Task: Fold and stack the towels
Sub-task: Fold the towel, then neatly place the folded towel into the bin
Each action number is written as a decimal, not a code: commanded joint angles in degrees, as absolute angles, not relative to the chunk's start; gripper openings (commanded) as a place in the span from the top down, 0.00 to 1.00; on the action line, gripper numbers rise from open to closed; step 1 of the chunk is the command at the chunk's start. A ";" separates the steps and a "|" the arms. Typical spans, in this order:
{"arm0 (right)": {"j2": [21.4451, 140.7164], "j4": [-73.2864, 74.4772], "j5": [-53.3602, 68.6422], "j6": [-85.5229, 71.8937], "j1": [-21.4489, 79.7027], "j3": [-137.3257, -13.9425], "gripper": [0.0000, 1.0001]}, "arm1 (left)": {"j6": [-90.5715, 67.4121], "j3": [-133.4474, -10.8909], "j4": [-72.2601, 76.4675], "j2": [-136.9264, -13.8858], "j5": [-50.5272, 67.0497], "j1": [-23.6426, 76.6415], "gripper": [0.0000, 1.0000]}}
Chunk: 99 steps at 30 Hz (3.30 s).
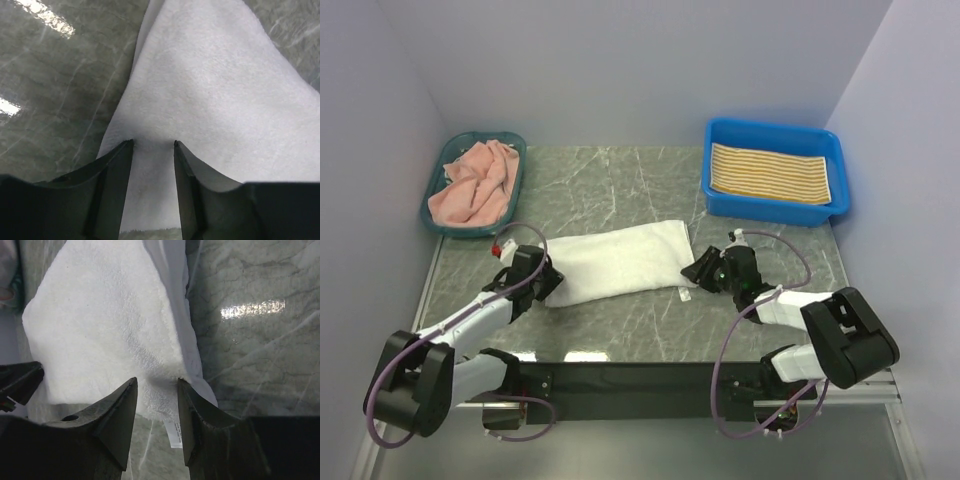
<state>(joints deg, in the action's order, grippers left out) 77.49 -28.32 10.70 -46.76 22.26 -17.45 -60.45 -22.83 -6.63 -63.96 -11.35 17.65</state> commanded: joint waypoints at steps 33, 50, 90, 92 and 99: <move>100.89 -26.89 14.77 -42.89 25.05 -53.96 0.60 | -55.98 -28.92 -11.53 -63.09 -7.03 5.01 0.43; 104.34 -32.17 2.99 -47.64 21.97 -45.79 0.60 | -56.52 -22.32 -8.61 -67.07 -5.27 -2.37 0.42; 45.35 2.38 -12.13 -39.02 17.05 -19.51 0.21 | -45.62 -98.71 -44.39 -126.30 -33.14 62.58 0.24; 46.05 1.67 -11.43 -39.20 17.14 -19.42 0.21 | -45.88 -97.39 -43.34 -127.26 -32.26 62.58 0.32; 49.03 0.09 -6.77 -38.06 17.05 -20.30 0.22 | -48.60 -90.36 -38.25 -124.29 -28.65 62.58 0.99</move>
